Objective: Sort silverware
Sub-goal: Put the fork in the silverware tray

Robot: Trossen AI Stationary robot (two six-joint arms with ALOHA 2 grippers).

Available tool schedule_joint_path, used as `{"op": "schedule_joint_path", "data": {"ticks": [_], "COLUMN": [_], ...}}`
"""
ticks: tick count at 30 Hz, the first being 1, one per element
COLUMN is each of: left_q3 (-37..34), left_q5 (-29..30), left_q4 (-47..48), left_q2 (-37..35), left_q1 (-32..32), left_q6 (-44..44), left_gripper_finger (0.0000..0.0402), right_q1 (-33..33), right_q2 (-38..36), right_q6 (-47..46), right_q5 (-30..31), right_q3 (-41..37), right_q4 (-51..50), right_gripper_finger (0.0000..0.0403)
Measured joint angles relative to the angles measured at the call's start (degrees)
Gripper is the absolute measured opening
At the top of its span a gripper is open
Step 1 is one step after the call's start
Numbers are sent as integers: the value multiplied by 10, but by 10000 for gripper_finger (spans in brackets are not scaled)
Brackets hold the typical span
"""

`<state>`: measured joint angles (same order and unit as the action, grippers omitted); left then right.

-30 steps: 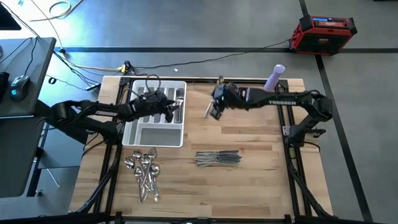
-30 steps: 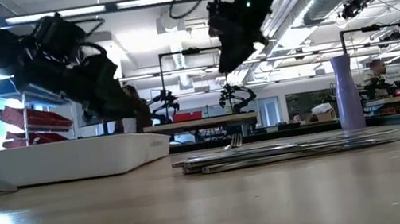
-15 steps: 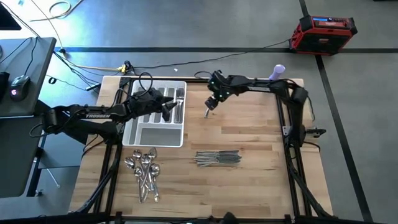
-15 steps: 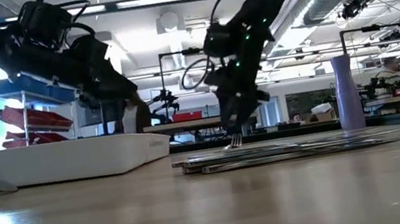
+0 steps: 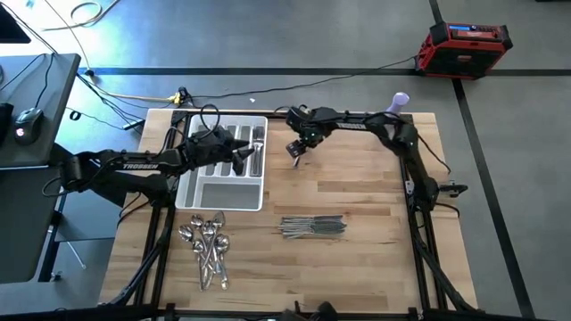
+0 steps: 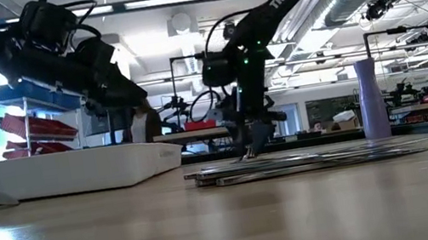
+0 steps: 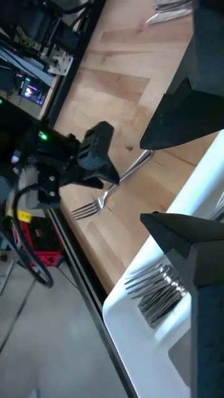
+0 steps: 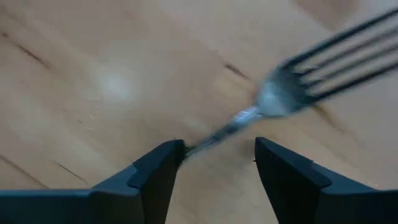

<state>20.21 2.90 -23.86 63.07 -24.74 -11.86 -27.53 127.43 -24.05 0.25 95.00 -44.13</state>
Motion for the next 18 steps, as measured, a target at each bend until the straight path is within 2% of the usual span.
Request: {"op": "schedule_joint_path", "data": {"ticks": [4, 12, 15, 18], "left_q3": [0, 0, 0, 0], "left_q5": [0, 2, 2, 1], "left_q4": [1, 0, 0, 1], "left_q2": [0, 0, 0, 0], "left_q1": [1, 0, 0, 1], "left_q6": [0, 0, 0, -1], "left_gripper_finger": [158, 158, 158, 158], "right_q1": [-2, -7, -7, -4], "right_q2": [4, 5, 5, 5], "right_q6": [-9, -27, -12, 15], "right_q5": [-19, 4, 11, 16], "right_q3": [0, 0, 0, 0], "right_q4": [17, 27, 26, 9], "right_gripper_finger": [177, 147, 120, 77]}}
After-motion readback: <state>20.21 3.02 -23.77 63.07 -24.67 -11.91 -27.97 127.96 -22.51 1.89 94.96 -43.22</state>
